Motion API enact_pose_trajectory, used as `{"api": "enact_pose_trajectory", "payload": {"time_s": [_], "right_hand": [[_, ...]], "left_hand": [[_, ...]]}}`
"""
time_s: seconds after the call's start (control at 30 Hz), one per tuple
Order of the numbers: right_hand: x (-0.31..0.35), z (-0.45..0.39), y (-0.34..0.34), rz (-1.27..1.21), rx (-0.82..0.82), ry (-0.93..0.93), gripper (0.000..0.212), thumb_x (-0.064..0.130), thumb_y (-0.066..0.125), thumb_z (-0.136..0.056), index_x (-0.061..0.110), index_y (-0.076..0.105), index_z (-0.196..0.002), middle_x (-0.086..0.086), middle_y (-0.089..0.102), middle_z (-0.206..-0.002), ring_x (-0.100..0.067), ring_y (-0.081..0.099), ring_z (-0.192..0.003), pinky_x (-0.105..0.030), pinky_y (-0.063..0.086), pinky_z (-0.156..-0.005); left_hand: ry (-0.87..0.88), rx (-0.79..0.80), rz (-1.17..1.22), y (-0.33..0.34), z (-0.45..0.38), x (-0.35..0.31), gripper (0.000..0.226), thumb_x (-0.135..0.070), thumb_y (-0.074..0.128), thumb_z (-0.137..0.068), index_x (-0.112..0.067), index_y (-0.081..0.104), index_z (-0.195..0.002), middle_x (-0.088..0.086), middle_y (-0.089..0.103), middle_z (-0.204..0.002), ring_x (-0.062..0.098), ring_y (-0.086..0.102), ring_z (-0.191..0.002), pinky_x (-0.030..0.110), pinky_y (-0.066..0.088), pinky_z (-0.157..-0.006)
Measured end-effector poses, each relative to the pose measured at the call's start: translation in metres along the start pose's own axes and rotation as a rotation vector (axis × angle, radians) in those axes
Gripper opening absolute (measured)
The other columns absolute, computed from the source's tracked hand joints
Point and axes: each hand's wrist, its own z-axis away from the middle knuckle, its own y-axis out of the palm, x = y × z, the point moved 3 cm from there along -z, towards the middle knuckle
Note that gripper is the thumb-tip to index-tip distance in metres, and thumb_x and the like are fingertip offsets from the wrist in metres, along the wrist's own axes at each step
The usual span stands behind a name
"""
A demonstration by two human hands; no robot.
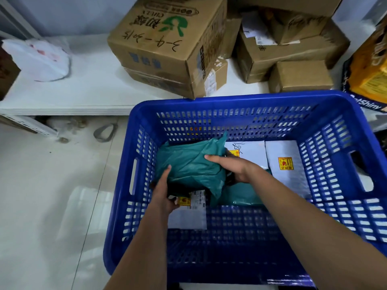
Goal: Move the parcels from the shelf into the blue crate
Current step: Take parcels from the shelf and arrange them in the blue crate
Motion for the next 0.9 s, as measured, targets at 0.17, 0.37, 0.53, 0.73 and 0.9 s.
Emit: {"api": "enact_pose_trajectory", "payload": {"time_s": [0.17, 0.37, 0.53, 0.73, 0.9], "right_hand": [[0.001, 0.021, -0.006, 0.171, 0.093, -0.056, 0.071, 0.055, 0.062, -0.088, 0.049, 0.017, -0.143, 0.005, 0.06, -0.125, -0.021, 0.064, -0.101, -0.036, 0.052, -0.079], [0.007, 0.026, -0.029, 0.655, 0.105, -0.281, 0.127, 0.057, 0.08, -0.068, 0.054, -0.022, -0.144, 0.008, -0.006, -0.163, -0.017, 0.007, -0.15, -0.042, 0.023, -0.119], [0.003, 0.017, -0.017, 0.924, -0.058, -0.446, 0.157, 0.063, 0.088, -0.042, 0.043, -0.03, -0.145, 0.005, -0.025, -0.159, -0.021, -0.016, -0.149, -0.048, 0.0, -0.122], [0.019, 0.024, -0.007, 1.026, -0.215, -0.59, 0.149, 0.055, 0.086, -0.049, 0.027, -0.019, -0.151, -0.005, 0.019, -0.148, -0.027, 0.02, -0.14, -0.043, 0.024, -0.118], [0.01, 0.022, -0.013, 0.874, -0.244, -0.63, 0.13, 0.051, 0.085, -0.048, 0.041, 0.003, -0.148, 0.002, 0.031, -0.135, -0.023, 0.03, -0.129, -0.049, 0.034, -0.111]], "left_hand": [[0.04, 0.102, 0.207, 0.004, -0.01, 0.004, 0.064, -0.046, 0.074, -0.078, -0.015, 0.057, -0.132, 0.015, 0.068, -0.12, 0.036, 0.064, -0.11, 0.052, 0.053, -0.091], [-0.036, 0.101, 0.222, 0.006, -0.012, 0.01, 0.065, -0.052, 0.071, -0.075, -0.014, 0.059, -0.126, 0.017, 0.064, -0.123, 0.036, 0.059, -0.111, 0.046, 0.049, -0.089], [-0.097, 0.165, 0.161, 0.006, -0.008, 0.009, 0.067, -0.052, 0.072, -0.073, -0.01, 0.061, -0.125, 0.02, 0.063, -0.124, 0.037, 0.058, -0.113, 0.047, 0.047, -0.093], [-0.132, 0.179, 0.128, 0.003, -0.008, 0.005, 0.06, -0.048, 0.073, -0.075, -0.007, 0.062, -0.117, 0.018, 0.065, -0.113, 0.034, 0.058, -0.103, 0.042, 0.047, -0.089], [-0.127, 0.167, 0.056, 0.008, -0.006, -0.003, 0.06, -0.052, 0.077, -0.072, -0.009, 0.065, -0.112, 0.016, 0.069, -0.108, 0.033, 0.063, -0.099, 0.044, 0.051, -0.092]]}}
